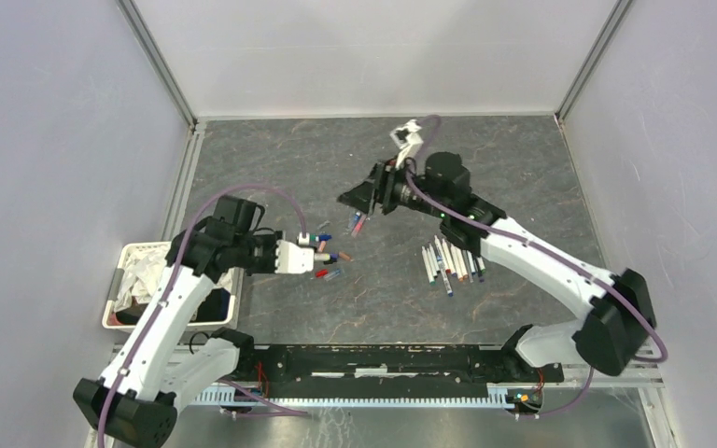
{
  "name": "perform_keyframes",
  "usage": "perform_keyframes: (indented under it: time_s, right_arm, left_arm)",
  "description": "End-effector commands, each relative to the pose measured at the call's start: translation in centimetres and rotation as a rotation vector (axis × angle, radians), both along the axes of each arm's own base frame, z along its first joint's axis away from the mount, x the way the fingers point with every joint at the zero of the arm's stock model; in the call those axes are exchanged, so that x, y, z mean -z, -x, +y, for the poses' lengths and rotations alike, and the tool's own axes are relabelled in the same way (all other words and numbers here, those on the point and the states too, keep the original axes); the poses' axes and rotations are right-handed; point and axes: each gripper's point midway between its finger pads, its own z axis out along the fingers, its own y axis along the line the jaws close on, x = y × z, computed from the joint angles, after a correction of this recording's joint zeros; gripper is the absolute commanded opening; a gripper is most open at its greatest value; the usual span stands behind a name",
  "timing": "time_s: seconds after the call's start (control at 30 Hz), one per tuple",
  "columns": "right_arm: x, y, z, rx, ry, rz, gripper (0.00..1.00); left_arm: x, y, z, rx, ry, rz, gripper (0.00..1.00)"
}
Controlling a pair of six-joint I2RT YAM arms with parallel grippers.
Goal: Open the pen caps
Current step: Pick up the pen from the center of the board.
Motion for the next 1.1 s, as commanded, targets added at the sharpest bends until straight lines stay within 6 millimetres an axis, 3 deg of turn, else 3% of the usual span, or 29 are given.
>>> perform_keyframes:
  time_s: [0.0,0.13,0.3,0.7,0.97,1.03,1.07]
  right_arm:
    - [4.9,5.0,3.5,-0.315,0.111,0.179,0.7]
    - [5.5,7.8,6.9,-0.461,0.103,0.217,0.71]
    - [6.1,10.2,9.7,-0.573,0.092,0.258,0.71]
    - [7.9,12.2,13.6,-0.671,0.077,0.319,0.68]
    - [9.2,12.9,14.4,-0.717,0.095,0.346,0.47]
    - [9.4,13.0,14.4,-0.722,0.099,0.346,0.37]
    - [9.4,13.1,14.4,-0.727,0.1,0.34,0.28]
  left_arm:
    - [-0.8,0.5,1.9,0.283,-0.209,-0.231,0.02]
    - [-1.4,0.5,1.7,0.359,-0.239,-0.297,0.02]
    - [-1.3,0.4,1.9,0.398,-0.274,-0.318,0.02]
    - [-1.7,0.2,1.5,0.419,-0.268,-0.324,0.02]
    - [-2.1,-0.1,1.1,0.407,-0.25,-0.31,0.02]
    - [-2.1,-0.1,1.0,0.409,-0.247,-0.309,0.02]
    - [-2.1,-0.1,1.0,0.41,-0.246,-0.309,0.02]
